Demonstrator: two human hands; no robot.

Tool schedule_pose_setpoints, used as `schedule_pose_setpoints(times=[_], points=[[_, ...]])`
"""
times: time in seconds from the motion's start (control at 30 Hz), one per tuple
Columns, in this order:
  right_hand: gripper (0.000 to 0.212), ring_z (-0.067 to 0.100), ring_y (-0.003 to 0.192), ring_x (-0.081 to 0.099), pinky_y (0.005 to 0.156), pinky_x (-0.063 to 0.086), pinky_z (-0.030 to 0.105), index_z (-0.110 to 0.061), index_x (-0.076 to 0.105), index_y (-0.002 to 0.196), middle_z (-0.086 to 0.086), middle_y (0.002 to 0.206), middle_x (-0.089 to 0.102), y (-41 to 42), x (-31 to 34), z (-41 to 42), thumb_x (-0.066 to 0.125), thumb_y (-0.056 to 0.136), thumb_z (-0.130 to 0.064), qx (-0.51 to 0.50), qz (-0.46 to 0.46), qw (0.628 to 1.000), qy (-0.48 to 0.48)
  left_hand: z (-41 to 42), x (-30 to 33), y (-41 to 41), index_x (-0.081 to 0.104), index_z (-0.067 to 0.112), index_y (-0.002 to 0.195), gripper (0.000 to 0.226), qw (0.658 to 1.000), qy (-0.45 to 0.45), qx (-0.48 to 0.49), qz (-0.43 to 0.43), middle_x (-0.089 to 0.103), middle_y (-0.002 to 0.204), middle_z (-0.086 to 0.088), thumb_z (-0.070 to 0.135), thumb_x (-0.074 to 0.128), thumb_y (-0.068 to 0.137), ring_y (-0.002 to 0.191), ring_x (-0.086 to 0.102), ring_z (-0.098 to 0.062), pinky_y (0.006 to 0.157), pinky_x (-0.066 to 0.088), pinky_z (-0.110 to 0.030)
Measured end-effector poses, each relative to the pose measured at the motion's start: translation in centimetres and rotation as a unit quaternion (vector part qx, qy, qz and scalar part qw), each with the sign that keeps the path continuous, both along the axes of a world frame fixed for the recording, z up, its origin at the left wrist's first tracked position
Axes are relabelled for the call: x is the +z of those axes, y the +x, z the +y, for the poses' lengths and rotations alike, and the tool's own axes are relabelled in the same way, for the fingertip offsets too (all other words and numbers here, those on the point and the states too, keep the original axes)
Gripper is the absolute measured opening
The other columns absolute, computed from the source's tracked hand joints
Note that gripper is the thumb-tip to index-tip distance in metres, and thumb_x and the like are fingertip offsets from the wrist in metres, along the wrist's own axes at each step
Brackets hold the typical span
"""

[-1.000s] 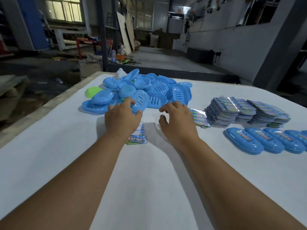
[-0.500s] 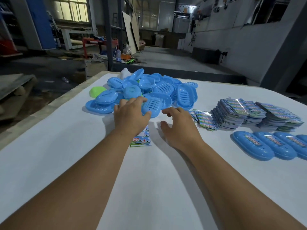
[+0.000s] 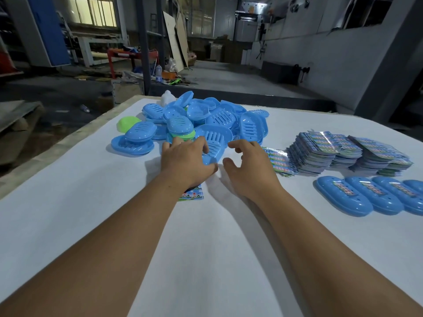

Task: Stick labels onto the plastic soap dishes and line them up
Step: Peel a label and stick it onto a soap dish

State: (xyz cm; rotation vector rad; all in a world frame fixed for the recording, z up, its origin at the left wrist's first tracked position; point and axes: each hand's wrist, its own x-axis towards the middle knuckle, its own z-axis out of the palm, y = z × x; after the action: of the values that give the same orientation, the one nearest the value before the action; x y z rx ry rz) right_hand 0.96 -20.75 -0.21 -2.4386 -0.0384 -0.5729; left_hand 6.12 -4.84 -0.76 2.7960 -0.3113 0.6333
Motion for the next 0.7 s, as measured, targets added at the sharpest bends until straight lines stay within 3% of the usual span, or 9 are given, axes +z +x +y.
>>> schedule_pose_setpoints(times=[0.27,0.4,0.47,0.53,0.6,0.7], points=[[0.040,0.022,0.113,0.058,0.098,0.048,0.038,-0.026,0.060,0.131,-0.001,0.123,0.057,0.2,0.4,-1.5,0.065,0.092,-0.030,-0.017,-0.009,1.000,0.020,0.3,0.7,-0.9,0.051,0.037,0.106,0.038,0.998,0.032,-0.039,0.026,0.062,0.116,0.011,0.060,0.056,0.076,0.115,0.046,-0.021,0.096,0.031,-0.042],[0.051,0.023,0.126,0.052,0.100,0.042,0.031,-0.027,0.054,0.140,0.000,0.138,0.054,0.2,0.2,-1.8,0.066,0.090,-0.028,0.016,0.040,0.999,-0.018,0.6,1.3,-1.8,0.055,0.041,0.107,0.034,0.994,0.000,-0.084,0.066,0.051,0.092,0.019,0.053,0.061,0.076,0.113,0.045,-0.018,0.101,0.030,-0.041],[0.066,0.023,0.136,0.046,0.106,0.038,0.032,-0.028,0.046,0.148,0.000,0.149,0.048,-0.1,0.3,-1.7,0.068,0.086,-0.029,0.049,0.069,0.995,-0.047,0.7,1.5,-2.3,0.054,0.045,0.104,0.032,0.988,-0.038,-0.115,0.100,0.040,0.087,0.021,0.046,0.065,0.074,0.105,0.042,-0.016,0.097,0.031,-0.037],[0.078,0.024,0.143,0.038,0.115,0.034,0.037,-0.030,0.038,0.153,-0.001,0.156,0.042,-0.3,0.4,-1.6,0.071,0.082,-0.035,0.079,0.098,0.990,-0.063,0.8,1.5,-2.8,0.056,0.045,0.103,0.033,0.979,-0.067,-0.144,0.129,0.048,0.094,0.014,0.041,0.067,0.072,0.098,0.041,-0.014,0.093,0.034,-0.034],[0.082,0.025,0.144,0.036,0.117,0.033,0.039,-0.033,0.034,0.154,-0.001,0.158,0.041,-0.5,0.5,-1.7,0.069,0.081,-0.041,0.095,0.122,0.985,-0.081,0.9,1.5,-3.1,0.057,0.043,0.100,0.033,0.967,-0.096,-0.172,0.160,0.055,0.102,0.012,0.041,0.067,0.068,0.099,0.049,-0.013,0.094,0.045,-0.035],[0.078,0.028,0.138,0.042,0.112,0.039,0.041,-0.038,0.039,0.151,-0.001,0.150,0.050,-0.6,0.6,-2.0,0.068,0.079,-0.048,0.089,0.146,0.981,-0.096,0.9,1.5,-3.1,0.056,0.041,0.093,0.032,0.958,-0.125,-0.186,0.181,0.056,0.100,0.017,0.045,0.071,0.066,0.092,0.058,-0.009,0.082,0.053,-0.032]])
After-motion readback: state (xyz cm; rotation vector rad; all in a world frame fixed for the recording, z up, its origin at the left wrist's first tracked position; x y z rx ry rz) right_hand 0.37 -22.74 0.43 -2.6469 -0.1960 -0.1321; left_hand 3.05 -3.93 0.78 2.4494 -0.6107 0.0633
